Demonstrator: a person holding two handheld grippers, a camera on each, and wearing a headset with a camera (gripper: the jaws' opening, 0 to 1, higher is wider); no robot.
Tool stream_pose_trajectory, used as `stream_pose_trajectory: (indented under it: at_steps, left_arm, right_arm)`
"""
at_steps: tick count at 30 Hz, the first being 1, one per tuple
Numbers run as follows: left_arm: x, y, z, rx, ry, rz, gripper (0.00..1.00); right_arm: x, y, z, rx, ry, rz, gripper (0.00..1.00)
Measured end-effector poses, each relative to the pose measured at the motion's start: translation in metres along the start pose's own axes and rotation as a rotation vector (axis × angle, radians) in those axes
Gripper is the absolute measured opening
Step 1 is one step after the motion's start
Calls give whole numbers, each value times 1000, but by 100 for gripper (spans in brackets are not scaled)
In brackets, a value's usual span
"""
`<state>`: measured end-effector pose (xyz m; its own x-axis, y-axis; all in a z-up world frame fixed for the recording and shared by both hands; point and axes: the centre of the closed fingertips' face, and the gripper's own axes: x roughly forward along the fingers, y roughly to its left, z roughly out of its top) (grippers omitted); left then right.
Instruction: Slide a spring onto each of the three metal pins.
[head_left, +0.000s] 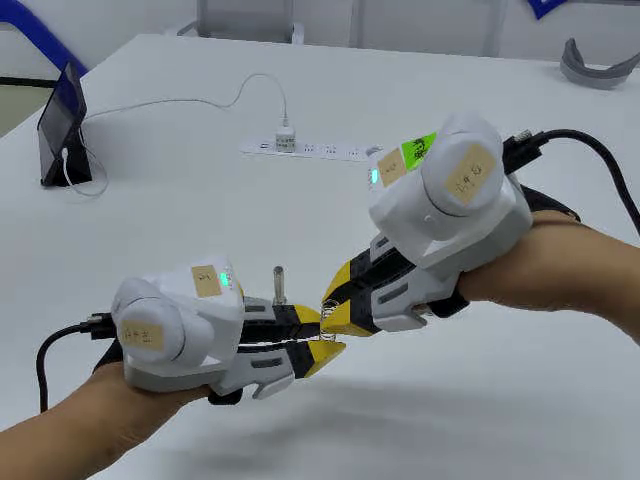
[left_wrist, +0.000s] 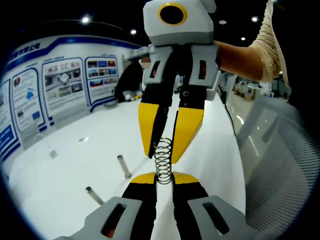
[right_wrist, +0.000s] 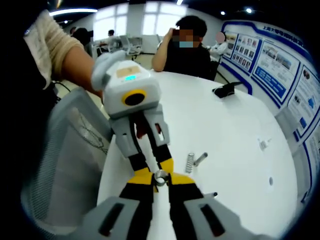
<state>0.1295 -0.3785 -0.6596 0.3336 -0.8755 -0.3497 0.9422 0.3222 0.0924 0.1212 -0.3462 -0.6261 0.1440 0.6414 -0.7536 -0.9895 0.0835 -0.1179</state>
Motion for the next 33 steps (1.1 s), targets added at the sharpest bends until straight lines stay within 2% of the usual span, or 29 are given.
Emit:
stream_pose_trajectory:
  at_steps: [6, 20, 33]
  left_arm:
    - [-1, 3, 1, 9, -2, 15, 12]
    - [-8, 11, -3, -25, 3, 43, 27]
    - [-27, 31, -12, -73, 3, 115, 38]
  right_arm:
    - [-1, -2, 1, 4, -3, -6, 12]
    - [-7, -10, -6, 25, 1, -37, 12]
    - [-16, -28, -15, 56, 1, -83, 12]
